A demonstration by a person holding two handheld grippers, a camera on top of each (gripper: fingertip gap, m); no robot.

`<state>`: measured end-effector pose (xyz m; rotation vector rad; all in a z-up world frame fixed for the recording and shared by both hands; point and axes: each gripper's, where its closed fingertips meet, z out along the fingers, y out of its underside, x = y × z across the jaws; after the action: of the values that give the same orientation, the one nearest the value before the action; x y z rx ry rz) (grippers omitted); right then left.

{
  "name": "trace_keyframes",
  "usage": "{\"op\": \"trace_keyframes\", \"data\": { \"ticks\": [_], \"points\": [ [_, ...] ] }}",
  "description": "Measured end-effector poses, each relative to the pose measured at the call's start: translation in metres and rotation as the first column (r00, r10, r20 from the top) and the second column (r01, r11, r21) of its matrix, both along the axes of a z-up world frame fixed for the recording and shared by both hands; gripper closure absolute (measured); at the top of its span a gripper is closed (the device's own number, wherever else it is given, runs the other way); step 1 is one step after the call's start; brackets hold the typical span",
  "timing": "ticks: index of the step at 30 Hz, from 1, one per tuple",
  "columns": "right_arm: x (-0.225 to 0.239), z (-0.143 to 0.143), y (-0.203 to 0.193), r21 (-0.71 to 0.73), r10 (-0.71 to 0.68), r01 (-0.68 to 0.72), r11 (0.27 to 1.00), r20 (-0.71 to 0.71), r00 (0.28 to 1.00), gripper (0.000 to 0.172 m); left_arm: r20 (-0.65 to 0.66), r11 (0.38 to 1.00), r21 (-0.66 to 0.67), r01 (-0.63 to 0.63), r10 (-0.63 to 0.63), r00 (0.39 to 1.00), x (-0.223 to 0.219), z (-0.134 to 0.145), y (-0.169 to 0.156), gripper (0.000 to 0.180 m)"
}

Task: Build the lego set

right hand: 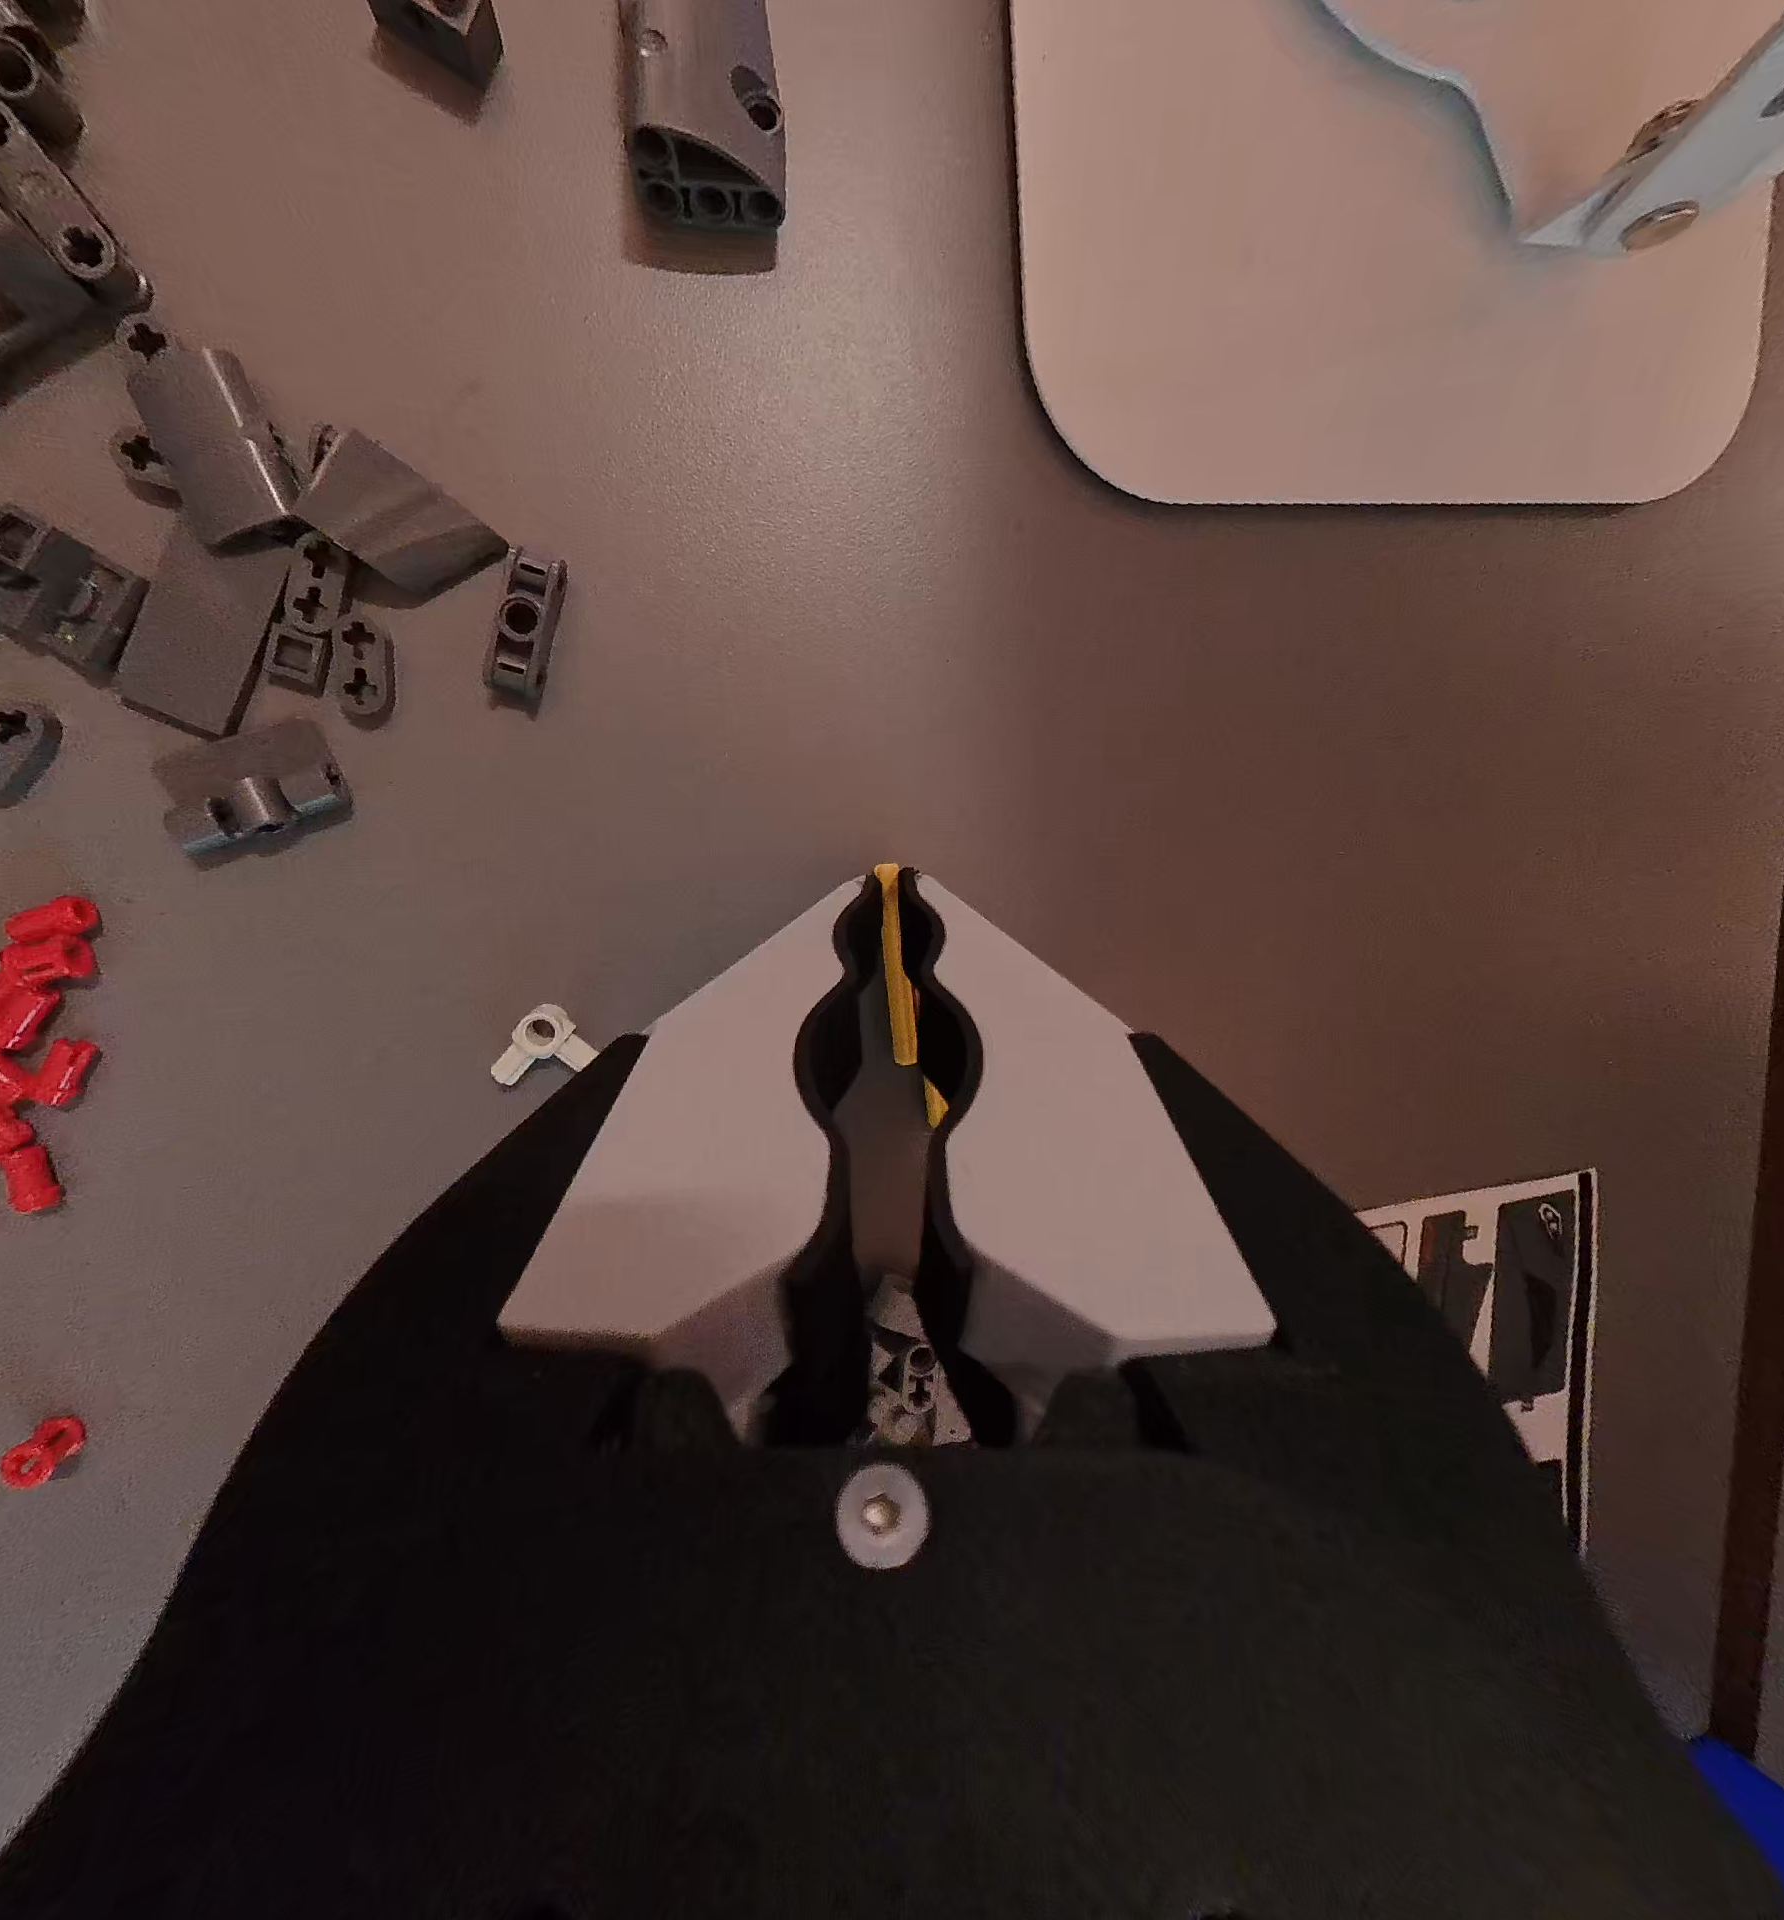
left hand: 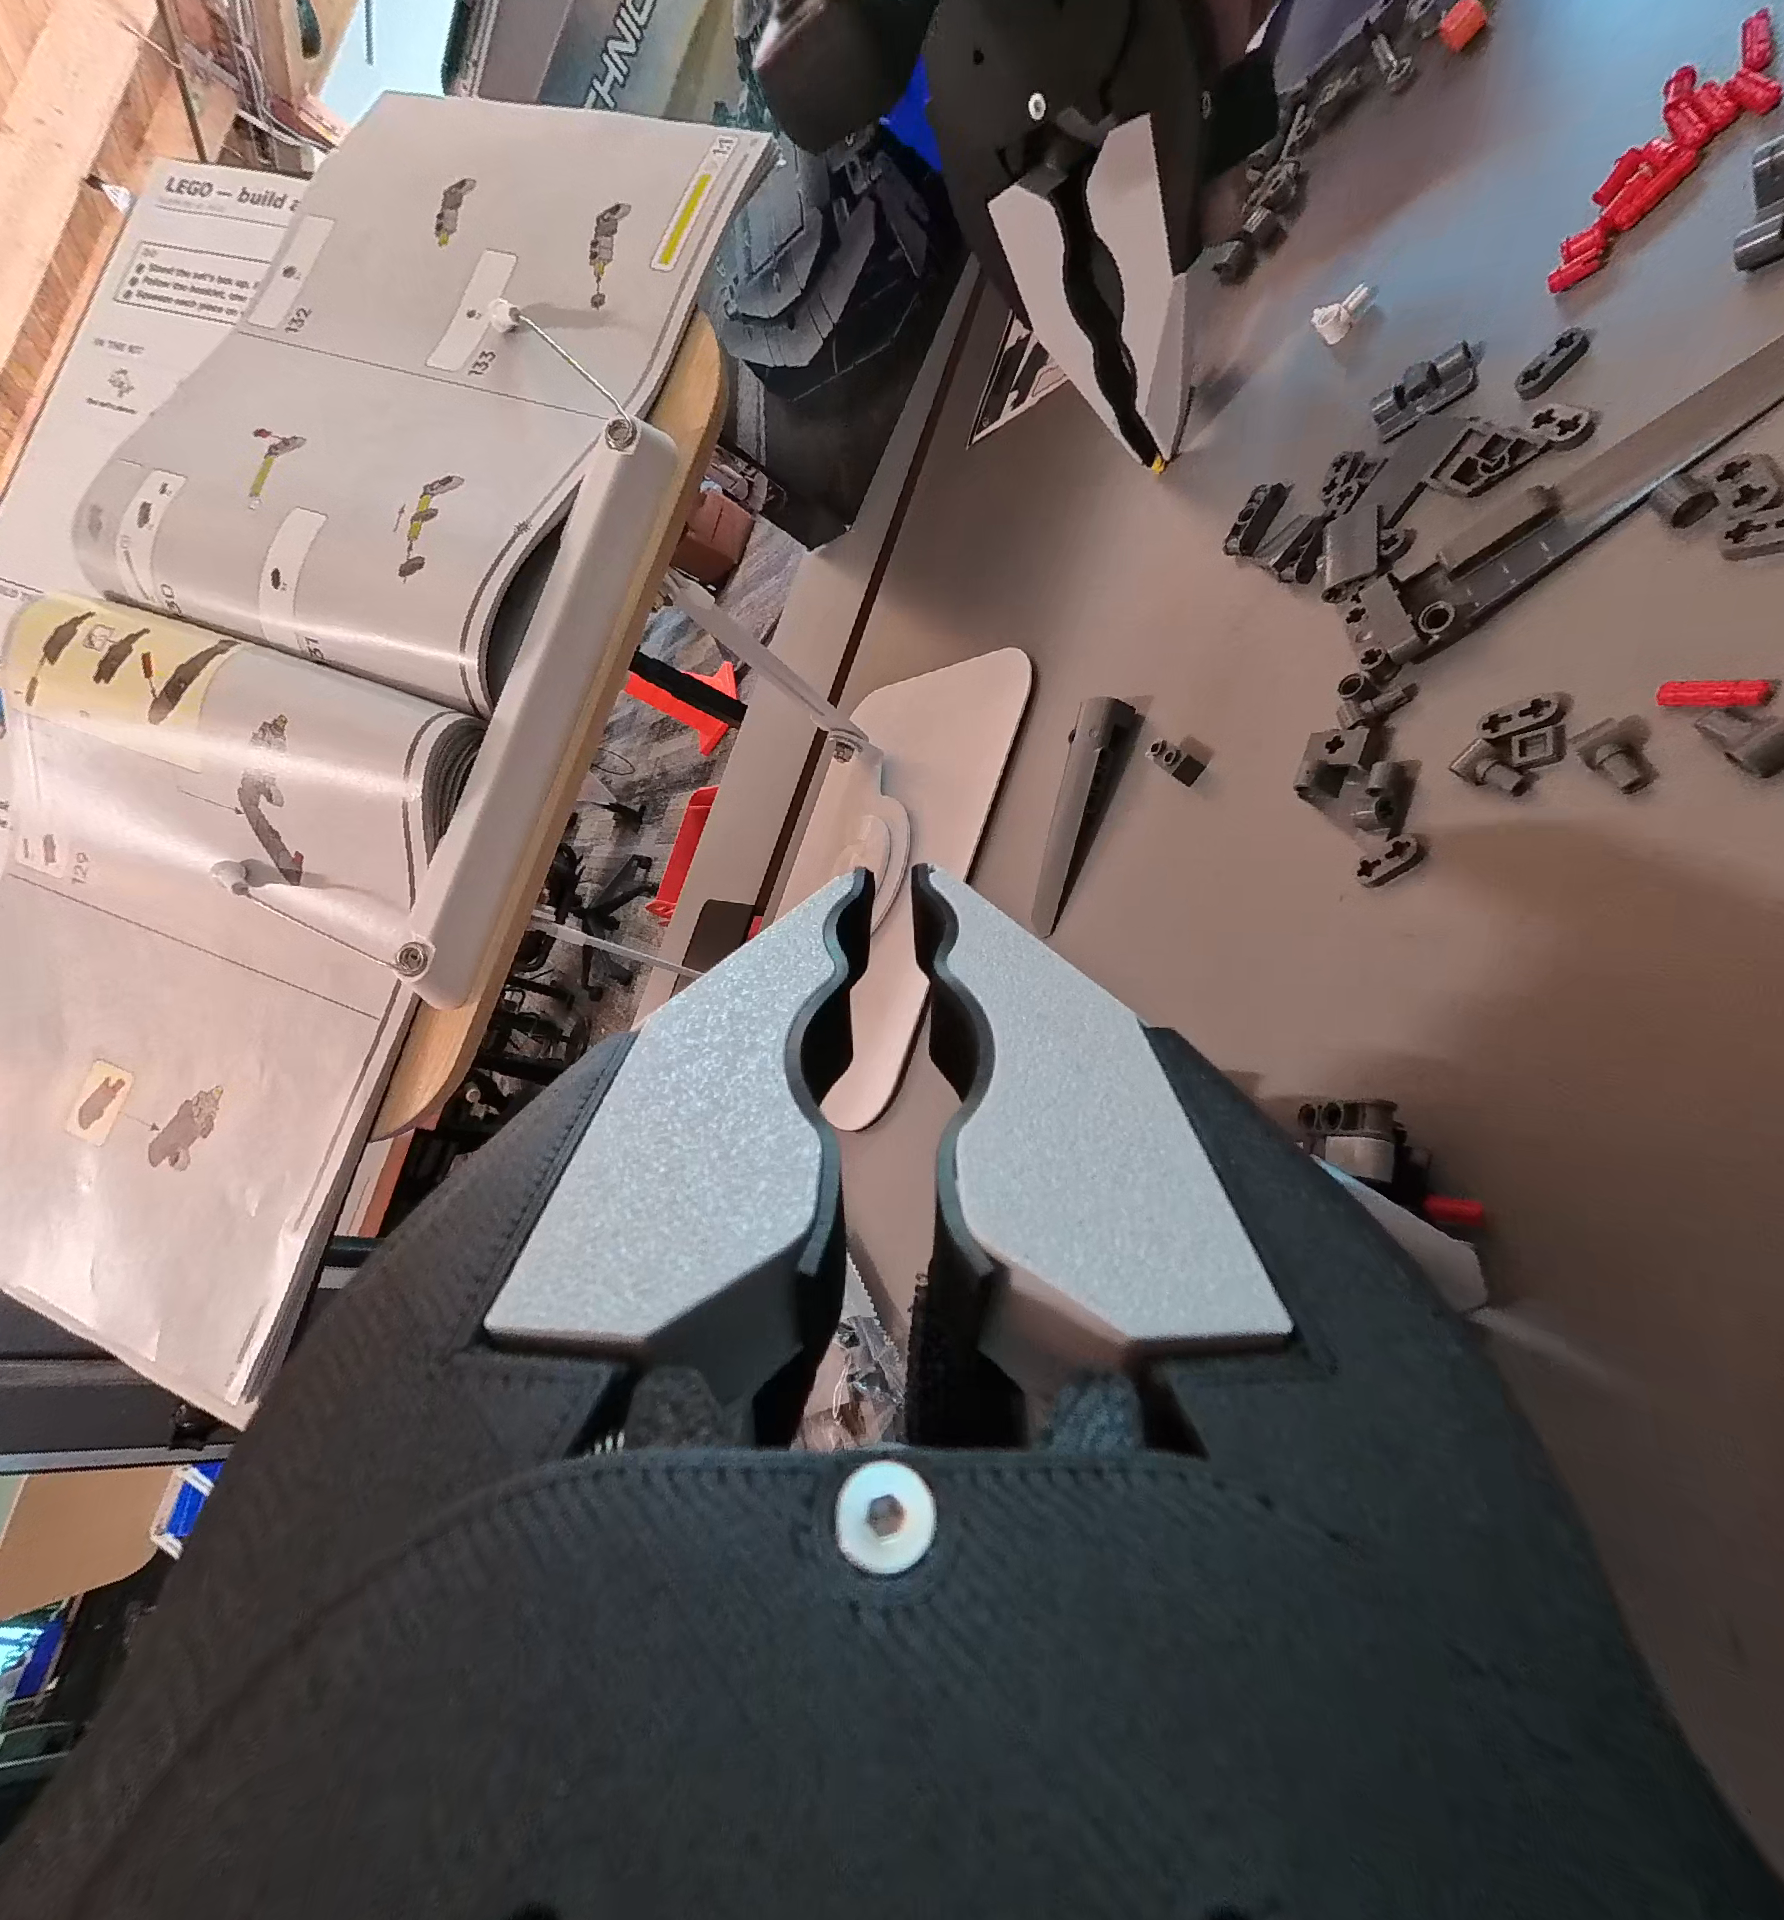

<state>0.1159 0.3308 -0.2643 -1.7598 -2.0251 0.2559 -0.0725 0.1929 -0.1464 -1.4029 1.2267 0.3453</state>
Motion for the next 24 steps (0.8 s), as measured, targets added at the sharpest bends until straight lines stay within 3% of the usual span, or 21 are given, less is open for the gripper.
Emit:
{"op": "trace_keyframes", "data": {
  "ticks": [7,12,17,20,24],
  "points": [
    [-0.008,0.03,-0.029,0.052,0.036,-0.032,0.998,-0.084,0.996,0.172,0.006,1.0,-0.007,0.003,-0.003,1.0,0.002,-0.001,0.001,0.174],
    [-0.037,0.065,-0.121,0.083,0.208,-0.197,0.977,-0.167,0.964,0.172,0.01,1.0,-0.013,0.005,-0.005,1.0,0.003,-0.002,0.001,0.175],
    [-0.063,0.049,-0.2,0.123,0.332,-0.317,0.94,-0.126,0.935,0.172,0.007,1.0,-0.012,0.017,-0.017,1.0,0.007,-0.002,-0.002,0.175],
    [-0.065,0.032,-0.209,0.185,0.306,-0.291,0.939,-0.057,0.95,0.172,-0.001,1.0,-0.015,0.026,-0.026,1.0,0.01,-0.005,-0.004,0.175],
    [-0.043,0.042,-0.175,0.244,0.146,-0.118,0.963,-0.104,0.984,0.172,-0.001,0.999,-0.009,0.03,-0.03,1.0,0.009,-0.004,-0.007,0.175]
  ]
}}
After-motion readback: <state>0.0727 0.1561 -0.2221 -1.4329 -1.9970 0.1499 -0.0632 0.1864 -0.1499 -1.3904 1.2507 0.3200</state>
